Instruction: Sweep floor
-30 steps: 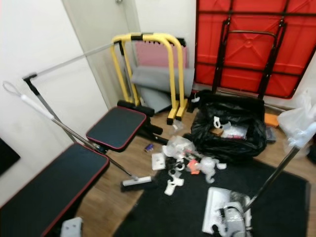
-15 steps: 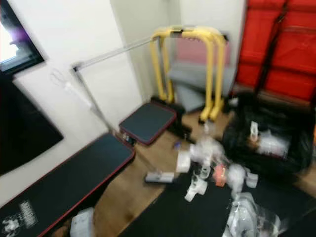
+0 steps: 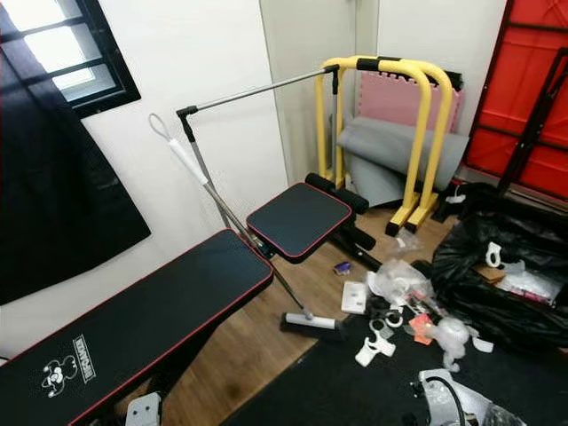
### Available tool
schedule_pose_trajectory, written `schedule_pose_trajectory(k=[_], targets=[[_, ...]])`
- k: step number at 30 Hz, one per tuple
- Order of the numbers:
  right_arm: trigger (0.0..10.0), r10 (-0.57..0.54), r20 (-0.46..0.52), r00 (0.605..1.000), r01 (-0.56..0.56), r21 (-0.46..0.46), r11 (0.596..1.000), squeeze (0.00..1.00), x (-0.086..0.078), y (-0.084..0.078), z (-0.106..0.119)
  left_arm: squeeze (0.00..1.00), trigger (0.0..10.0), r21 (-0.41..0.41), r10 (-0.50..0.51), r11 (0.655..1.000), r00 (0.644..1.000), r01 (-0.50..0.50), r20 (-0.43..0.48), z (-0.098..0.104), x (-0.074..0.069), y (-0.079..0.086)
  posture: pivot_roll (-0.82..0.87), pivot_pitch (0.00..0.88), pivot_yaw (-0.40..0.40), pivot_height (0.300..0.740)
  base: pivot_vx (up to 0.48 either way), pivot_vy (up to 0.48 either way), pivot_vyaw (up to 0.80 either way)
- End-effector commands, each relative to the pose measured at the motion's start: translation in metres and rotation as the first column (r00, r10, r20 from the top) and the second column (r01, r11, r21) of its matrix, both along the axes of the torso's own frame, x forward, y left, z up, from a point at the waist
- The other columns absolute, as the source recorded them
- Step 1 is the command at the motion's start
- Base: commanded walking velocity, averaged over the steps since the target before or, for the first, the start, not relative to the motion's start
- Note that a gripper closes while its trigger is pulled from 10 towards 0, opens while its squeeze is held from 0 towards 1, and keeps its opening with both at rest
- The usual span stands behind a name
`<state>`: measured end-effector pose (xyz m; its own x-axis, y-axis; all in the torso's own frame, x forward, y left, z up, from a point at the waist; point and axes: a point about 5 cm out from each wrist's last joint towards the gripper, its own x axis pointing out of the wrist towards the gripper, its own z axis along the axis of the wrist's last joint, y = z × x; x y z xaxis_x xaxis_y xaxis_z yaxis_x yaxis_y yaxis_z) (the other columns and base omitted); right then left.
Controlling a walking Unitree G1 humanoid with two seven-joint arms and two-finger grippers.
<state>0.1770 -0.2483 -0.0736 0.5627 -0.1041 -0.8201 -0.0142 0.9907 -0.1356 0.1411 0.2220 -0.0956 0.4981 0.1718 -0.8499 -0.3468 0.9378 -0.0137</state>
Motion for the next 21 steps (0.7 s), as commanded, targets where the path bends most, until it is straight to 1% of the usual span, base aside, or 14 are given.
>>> schedule_pose_trajectory(k=[1,21], targets=[[10.0,0.005,-0.007,1.000,-0.005,0.007,1.000,0.00,0.0010,0.0036,-0.0008,0.00,10.0,-0.004,0.000,1.000,1.000,0.000,-0.016,-0.0013,-0.0033,0.0003,-0.09,0.000,-0.007,0.740,0.000,0.000,0.00],[10.0,0.024,-0.011,1.000,-0.024,-0.006,1.000,0.00,0.0033,0.0012,0.0009,0.00,10.0,-0.023,0.020,1.000,1.000,-0.021,-0.018,-0.0026,-0.0058,-0.0018,-0.09,0.000,-0.028,0.740,0.000,0.000,0.00]])
